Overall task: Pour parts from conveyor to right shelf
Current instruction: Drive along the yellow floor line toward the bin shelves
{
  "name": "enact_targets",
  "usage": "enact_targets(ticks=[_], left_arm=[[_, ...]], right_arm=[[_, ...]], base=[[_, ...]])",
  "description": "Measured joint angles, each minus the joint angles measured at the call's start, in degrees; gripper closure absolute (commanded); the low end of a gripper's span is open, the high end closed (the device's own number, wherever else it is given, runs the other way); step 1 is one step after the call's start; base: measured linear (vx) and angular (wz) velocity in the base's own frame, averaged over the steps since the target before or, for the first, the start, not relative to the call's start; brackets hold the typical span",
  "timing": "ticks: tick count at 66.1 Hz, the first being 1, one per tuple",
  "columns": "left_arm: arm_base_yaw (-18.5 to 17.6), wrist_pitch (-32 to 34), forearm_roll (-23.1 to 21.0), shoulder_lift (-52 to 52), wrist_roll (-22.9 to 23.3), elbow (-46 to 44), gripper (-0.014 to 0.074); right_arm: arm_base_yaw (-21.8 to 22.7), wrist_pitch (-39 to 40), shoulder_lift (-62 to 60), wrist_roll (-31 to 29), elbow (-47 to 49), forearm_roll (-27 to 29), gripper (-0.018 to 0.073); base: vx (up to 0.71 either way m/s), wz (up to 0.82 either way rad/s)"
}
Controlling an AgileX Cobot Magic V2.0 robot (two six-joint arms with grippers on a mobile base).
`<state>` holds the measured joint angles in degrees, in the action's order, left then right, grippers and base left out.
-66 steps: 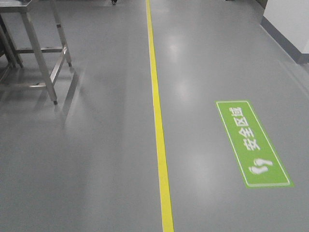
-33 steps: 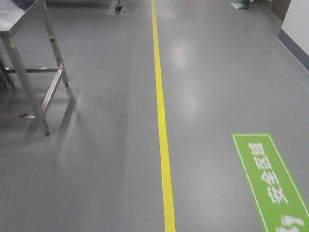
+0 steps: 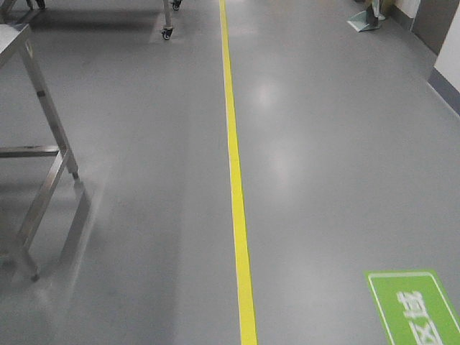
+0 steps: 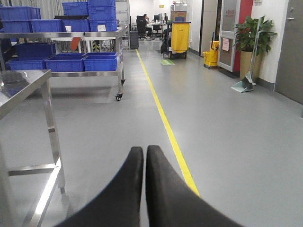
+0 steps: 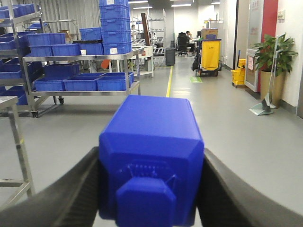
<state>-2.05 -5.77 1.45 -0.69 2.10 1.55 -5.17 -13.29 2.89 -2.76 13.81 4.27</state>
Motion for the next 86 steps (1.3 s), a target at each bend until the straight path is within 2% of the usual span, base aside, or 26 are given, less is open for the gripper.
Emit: enact_targets(ticks=[86], left_arm=[[0.0,0.0,0.0,0.0,0.0,0.0,0.0603]], right_arm=[[0.0,0.0,0.0,0.0,0.0,0.0,0.0564]], base=[[0.83,0.01]])
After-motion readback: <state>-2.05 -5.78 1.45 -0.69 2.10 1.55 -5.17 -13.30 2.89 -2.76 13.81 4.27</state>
